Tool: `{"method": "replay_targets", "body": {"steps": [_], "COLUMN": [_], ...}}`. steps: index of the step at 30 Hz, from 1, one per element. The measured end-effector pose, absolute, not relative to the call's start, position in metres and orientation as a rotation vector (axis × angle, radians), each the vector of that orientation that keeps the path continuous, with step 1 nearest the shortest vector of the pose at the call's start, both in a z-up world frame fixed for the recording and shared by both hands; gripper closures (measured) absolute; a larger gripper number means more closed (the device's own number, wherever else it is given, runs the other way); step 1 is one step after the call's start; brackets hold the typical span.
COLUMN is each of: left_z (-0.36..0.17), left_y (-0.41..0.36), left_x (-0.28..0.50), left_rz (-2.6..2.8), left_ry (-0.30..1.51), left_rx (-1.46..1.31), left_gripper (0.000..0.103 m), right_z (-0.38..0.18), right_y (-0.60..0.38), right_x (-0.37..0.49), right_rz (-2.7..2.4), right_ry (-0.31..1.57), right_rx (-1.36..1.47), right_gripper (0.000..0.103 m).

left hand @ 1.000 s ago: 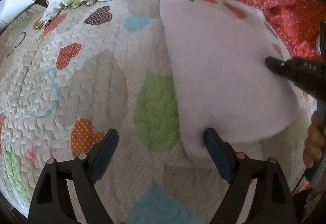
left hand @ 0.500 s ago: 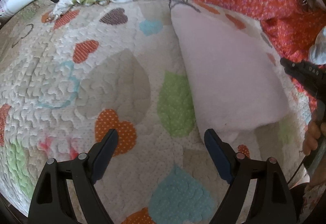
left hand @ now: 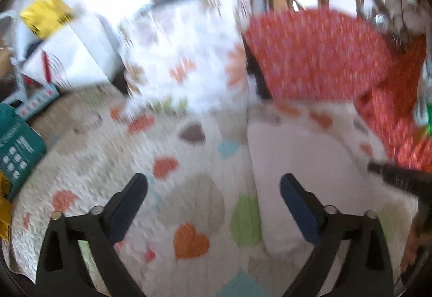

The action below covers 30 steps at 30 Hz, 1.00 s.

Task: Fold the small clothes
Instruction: 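Lift the open right gripper away from the folded sweater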

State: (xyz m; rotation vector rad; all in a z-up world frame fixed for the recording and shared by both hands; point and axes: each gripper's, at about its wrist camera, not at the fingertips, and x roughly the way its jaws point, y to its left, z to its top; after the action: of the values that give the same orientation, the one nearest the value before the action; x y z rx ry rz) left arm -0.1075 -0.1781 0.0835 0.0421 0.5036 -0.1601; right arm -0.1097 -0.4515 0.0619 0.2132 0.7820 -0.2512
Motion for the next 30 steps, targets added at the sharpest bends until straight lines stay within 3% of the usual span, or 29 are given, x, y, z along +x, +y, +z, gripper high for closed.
{"method": "replay_targets", "body": {"steps": [3, 6, 13, 30], "left_z": [0.100, 0.112, 0.099, 0.021], "left_y": [-0.172, -0.170, -0.184, -0.189], "left_x": [-0.126, -0.134, -0.138, -0.101], "left_rz": [-0.089, -0.115, -0.182, -0.202], "left_ry": [0.371, 0.364, 0.505, 0.833], "left_rx": [0.011, -0.018, -0.013, 0.089], "left_gripper": [0.000, 0.000, 0.000, 0.000], "right_z": [0.069, 0.080, 0.087, 0.037], "right_y": [-0.444, -0.438, -0.427, -0.428], "right_x": [-0.120, -0.137, -0.169, -0.153], "right_rz": [-0.243, -0.243, -0.254, -0.239], "right_ry": [0.770, 0.741, 0.717, 0.881], "right_rx": [0.190, 0.180, 0.196, 0.262], "right_gripper": [0.053, 0.048, 0.041, 0.040]}}
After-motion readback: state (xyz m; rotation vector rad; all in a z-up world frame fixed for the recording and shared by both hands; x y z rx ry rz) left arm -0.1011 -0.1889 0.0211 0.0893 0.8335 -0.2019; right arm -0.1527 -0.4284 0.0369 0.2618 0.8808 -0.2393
